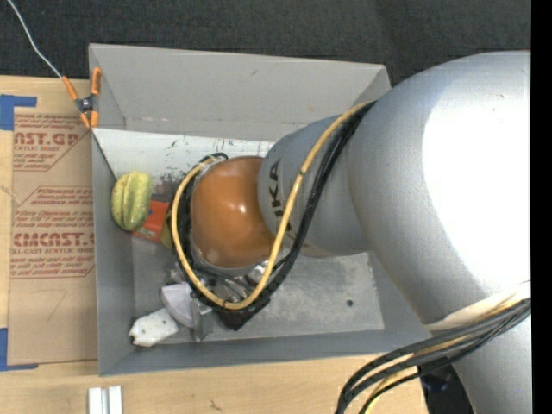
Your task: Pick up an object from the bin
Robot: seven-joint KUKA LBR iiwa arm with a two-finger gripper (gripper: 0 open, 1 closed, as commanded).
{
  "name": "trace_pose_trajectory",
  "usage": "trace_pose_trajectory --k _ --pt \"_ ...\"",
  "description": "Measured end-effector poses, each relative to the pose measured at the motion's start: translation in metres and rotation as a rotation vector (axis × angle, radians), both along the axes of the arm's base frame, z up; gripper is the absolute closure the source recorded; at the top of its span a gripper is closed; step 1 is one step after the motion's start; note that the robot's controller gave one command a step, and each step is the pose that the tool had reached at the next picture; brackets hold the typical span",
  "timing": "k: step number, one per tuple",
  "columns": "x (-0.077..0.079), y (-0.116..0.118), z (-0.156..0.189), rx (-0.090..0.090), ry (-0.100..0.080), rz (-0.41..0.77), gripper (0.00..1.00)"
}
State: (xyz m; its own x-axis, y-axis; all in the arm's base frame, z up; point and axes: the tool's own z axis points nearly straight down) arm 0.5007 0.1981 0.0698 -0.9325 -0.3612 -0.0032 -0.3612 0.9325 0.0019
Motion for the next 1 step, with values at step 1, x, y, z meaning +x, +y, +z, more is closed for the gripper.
trace_pose_trajectory --k 1 --pt "0.0001 0.0000 0.0000 0.000 0.000 0.000 1.00"
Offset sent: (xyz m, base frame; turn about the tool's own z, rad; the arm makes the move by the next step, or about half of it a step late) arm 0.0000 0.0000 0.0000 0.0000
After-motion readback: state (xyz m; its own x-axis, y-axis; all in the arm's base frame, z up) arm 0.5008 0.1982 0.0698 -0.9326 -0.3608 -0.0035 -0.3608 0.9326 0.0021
